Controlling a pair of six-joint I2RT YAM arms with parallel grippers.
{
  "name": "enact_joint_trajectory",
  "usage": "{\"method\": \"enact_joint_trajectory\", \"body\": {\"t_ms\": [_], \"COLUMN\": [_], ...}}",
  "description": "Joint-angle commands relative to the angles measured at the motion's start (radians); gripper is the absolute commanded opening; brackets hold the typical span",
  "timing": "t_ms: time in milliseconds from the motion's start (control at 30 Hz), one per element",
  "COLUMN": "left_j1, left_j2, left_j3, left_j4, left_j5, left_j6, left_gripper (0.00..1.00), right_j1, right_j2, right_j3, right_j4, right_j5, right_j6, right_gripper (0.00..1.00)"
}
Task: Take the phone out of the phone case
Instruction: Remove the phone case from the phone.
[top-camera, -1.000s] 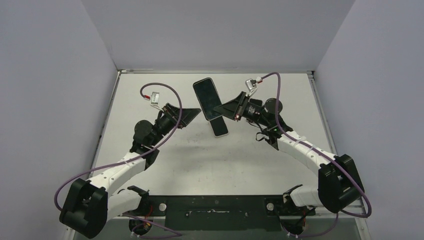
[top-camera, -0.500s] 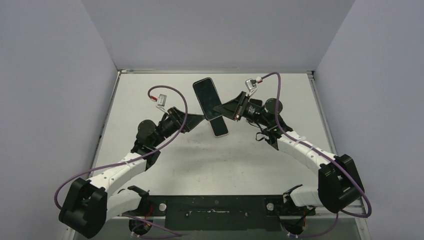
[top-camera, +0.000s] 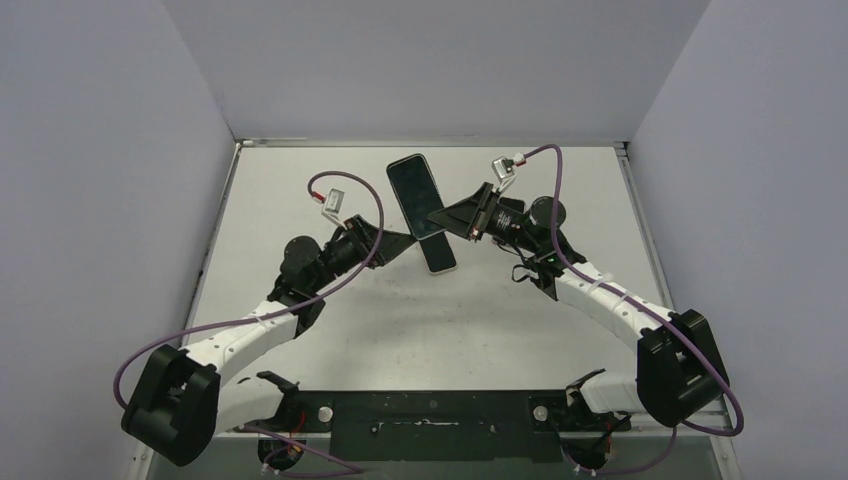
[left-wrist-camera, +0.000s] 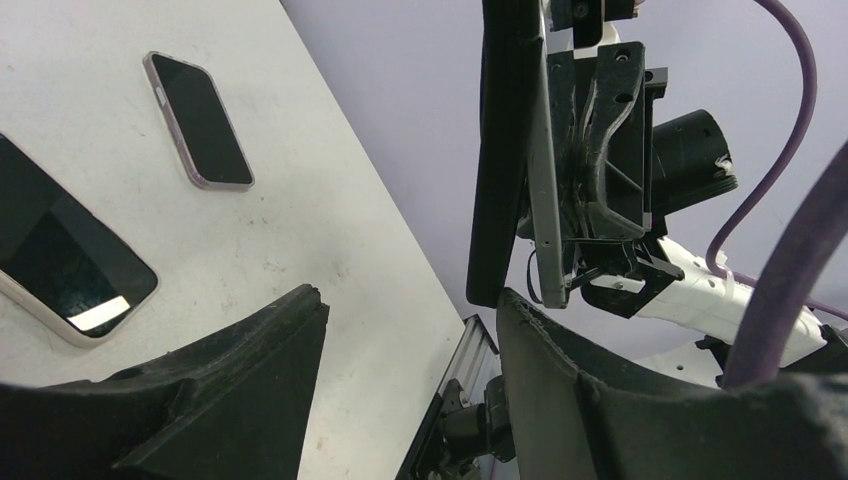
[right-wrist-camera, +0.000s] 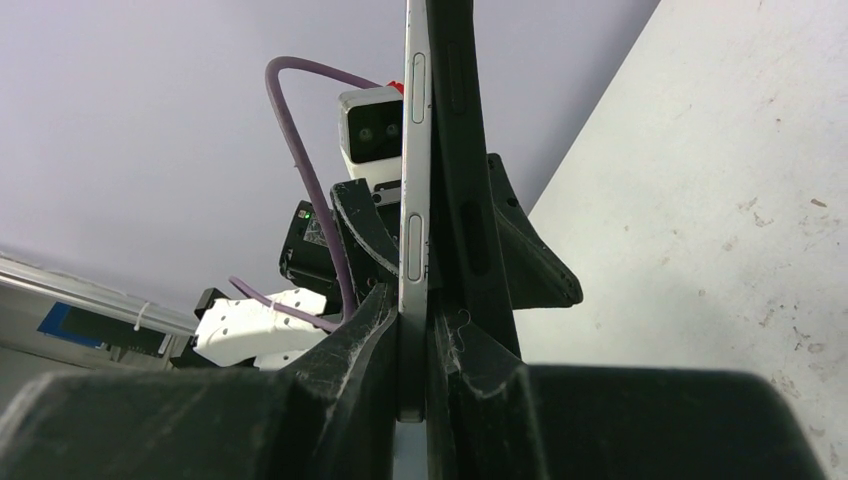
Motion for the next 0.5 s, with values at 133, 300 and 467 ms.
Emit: {"method": "enact_joint_trajectory", "body": {"t_ms": [133, 300, 467], "left_j1": [-0.004, 0.004, 0.021], "left_j2": [0.051, 0.096, 0.132], "left_j3": [0.087, 0.118, 0.139], "left_j4": [0.102, 0.168, 0.205], "left_j5": [0.02, 0.022, 0.019], "left_j6": [-0.028, -0.059, -0.076], "left_gripper": [0.59, 0.52, 0.36], "right_j1": [0.026, 0.033, 0.035], "right_j2": [-0.049, -0.049, -0.064], "right_j3": [0.031, 0.03, 0.034], "right_j4": [0.097, 0.083, 0.033], "right_j5": [-0.017, -0.05, -0.069], "right_j6": [-0.02, -0.033, -0.072], "right_gripper": [0.0, 0.0, 0.0]}}
